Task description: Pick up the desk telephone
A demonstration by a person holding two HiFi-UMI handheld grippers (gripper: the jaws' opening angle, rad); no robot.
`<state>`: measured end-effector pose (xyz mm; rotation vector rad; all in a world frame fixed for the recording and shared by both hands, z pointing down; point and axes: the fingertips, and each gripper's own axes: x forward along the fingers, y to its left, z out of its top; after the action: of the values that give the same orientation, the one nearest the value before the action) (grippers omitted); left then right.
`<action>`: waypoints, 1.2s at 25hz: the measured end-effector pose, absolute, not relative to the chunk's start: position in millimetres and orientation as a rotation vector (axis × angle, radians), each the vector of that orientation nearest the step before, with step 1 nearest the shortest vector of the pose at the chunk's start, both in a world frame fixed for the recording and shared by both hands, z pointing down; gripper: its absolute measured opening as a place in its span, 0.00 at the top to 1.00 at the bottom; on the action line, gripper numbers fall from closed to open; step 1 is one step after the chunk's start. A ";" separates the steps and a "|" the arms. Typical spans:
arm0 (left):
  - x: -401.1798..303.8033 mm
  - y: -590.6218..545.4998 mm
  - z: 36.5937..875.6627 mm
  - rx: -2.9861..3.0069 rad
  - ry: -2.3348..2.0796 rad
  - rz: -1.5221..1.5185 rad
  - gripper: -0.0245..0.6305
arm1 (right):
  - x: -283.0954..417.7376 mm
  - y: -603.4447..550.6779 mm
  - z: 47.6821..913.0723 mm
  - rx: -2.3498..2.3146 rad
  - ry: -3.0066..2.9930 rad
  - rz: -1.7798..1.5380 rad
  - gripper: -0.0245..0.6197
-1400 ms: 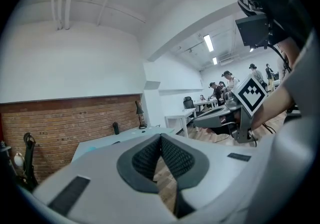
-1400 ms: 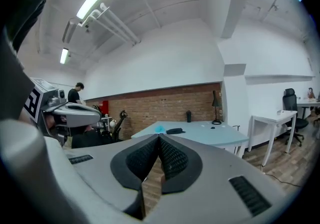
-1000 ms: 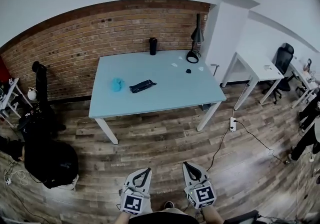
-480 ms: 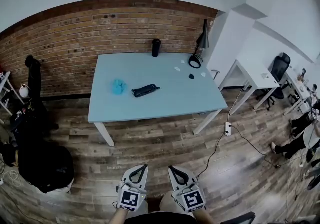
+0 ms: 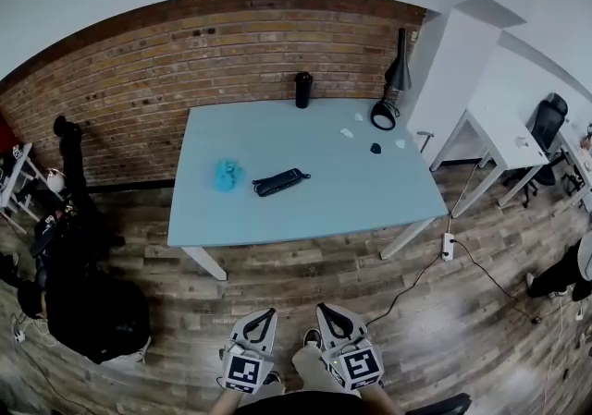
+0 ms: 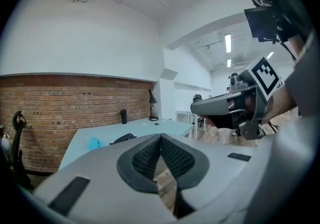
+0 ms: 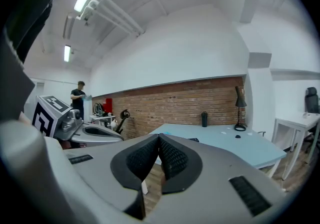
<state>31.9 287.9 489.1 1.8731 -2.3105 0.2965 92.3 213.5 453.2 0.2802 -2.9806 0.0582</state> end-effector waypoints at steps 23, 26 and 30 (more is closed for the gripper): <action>-125.4 167.1 525.0 1.666 -2.251 0.336 0.93 | -42.6 47.6 497.1 0.296 -2.823 0.225 0.94; -150.0 157.2 527.7 1.695 -2.221 0.326 0.93 | -66.6 47.3 479.4 0.265 -2.823 0.180 0.94; -186.6 132.3 521.5 1.763 -2.208 0.332 0.93 | -91.4 37.8 463.2 0.294 -2.828 0.137 0.94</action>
<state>-186.6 132.3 521.5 1.7630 -2.2078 0.3324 -91.4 37.8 463.2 0.2944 -2.8285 0.1366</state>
